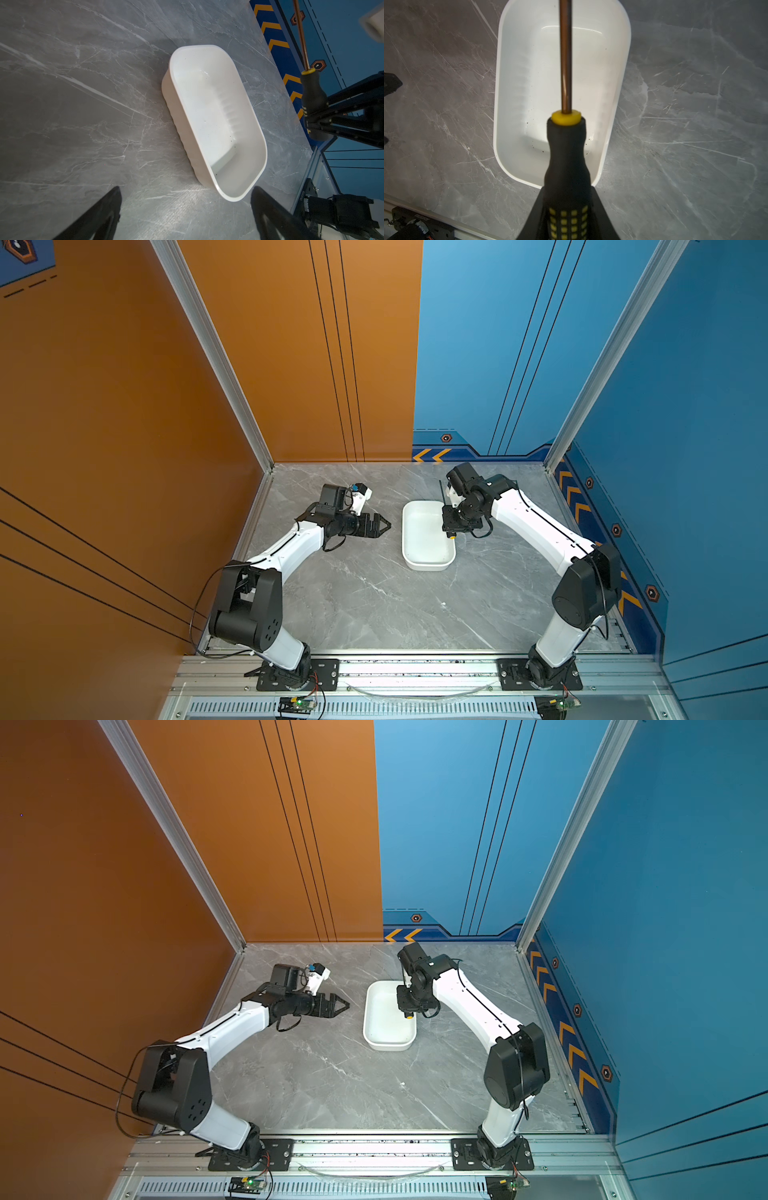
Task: Put the screwdriver in the bin
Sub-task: 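Lift the screwdriver with the right gripper and carry it over the white bin, then lower the held screwdriver into the white bin with the right gripper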
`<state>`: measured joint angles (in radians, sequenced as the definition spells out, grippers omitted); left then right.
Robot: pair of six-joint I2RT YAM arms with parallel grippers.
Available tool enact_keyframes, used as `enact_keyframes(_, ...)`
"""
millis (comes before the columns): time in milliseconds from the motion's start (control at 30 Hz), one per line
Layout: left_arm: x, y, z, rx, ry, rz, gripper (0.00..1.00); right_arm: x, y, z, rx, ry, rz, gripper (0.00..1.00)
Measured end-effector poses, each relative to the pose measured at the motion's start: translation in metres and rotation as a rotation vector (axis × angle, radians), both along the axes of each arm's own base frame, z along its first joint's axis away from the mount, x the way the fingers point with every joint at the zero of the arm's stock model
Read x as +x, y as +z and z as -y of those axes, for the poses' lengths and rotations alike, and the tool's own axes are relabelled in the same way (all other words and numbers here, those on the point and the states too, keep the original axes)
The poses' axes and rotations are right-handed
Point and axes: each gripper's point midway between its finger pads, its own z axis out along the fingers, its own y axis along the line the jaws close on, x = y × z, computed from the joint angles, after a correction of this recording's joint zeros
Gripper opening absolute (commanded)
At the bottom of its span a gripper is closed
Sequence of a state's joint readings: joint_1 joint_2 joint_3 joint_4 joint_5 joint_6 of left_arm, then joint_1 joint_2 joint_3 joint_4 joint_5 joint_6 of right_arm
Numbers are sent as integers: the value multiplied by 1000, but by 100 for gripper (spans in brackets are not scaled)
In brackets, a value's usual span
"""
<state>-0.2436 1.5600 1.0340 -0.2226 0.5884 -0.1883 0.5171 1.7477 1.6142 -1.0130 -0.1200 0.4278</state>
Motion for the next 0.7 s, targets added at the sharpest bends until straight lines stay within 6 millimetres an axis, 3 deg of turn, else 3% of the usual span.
enact_keyframes(133,-6,-10,-1,6,0,-24,98,-12,-10,-11,5,-29,-36,0)
enact_keyframes(400,-6,-10,-1,6,-1,-24,98,-24,-44,-25,-23,-91,-112,0)
enact_keyframes(700,-8,-13,-1,7,-1,-29,98,-24,-67,-27,-35,-148,-164,0)
